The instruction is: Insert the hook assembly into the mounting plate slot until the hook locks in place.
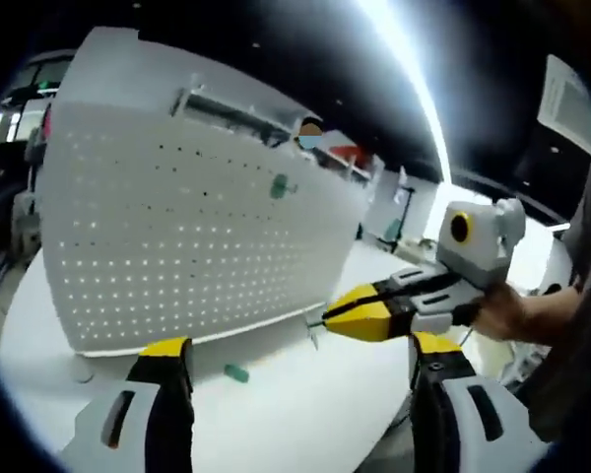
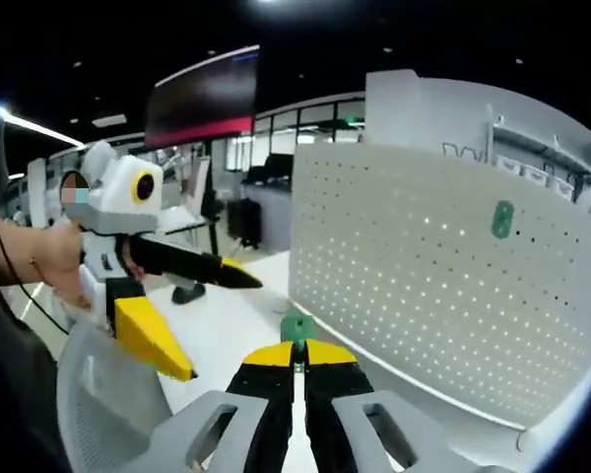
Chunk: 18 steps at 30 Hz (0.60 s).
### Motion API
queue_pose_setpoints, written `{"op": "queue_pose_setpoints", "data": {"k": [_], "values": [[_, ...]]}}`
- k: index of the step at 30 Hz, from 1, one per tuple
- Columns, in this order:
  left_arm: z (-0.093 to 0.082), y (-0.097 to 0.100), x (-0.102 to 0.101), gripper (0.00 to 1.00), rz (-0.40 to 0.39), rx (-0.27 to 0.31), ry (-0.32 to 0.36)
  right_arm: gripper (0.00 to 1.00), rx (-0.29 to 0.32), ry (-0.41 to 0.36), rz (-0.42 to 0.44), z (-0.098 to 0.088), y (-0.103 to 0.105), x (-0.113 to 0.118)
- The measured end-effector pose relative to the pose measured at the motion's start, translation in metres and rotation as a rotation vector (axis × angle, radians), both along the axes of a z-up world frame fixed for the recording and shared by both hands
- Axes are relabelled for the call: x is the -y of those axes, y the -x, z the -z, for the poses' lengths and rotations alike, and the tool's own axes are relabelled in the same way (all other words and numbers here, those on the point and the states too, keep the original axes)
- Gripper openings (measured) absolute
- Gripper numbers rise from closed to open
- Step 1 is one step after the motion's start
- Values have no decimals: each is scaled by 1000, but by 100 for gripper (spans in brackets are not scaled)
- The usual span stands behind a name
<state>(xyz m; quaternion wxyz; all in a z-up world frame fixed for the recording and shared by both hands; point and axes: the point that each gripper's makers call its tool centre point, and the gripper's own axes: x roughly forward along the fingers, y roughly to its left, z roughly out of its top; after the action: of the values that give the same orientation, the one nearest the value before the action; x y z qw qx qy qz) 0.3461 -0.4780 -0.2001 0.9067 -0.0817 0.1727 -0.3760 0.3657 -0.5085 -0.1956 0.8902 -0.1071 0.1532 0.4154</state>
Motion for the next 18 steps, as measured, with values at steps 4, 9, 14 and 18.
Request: {"op": "queue_pose_setpoints", "data": {"k": [4, 9, 14, 18], "values": [[5, 4, 8, 100, 28, 15, -42, 0, 3, -19, 5, -5, -1, -2], [2, 3, 9, 100, 18, 12, -29, 0, 17, -38, 25, -9, -8, -2], [-6, 3, 4, 100, 1, 15, -23, 0, 47, -89, 95, -21, -25, 5], [-5, 1, -1, 100, -18, 9, -27, 0, 65, -108, 180, -27, -46, 19]]}}
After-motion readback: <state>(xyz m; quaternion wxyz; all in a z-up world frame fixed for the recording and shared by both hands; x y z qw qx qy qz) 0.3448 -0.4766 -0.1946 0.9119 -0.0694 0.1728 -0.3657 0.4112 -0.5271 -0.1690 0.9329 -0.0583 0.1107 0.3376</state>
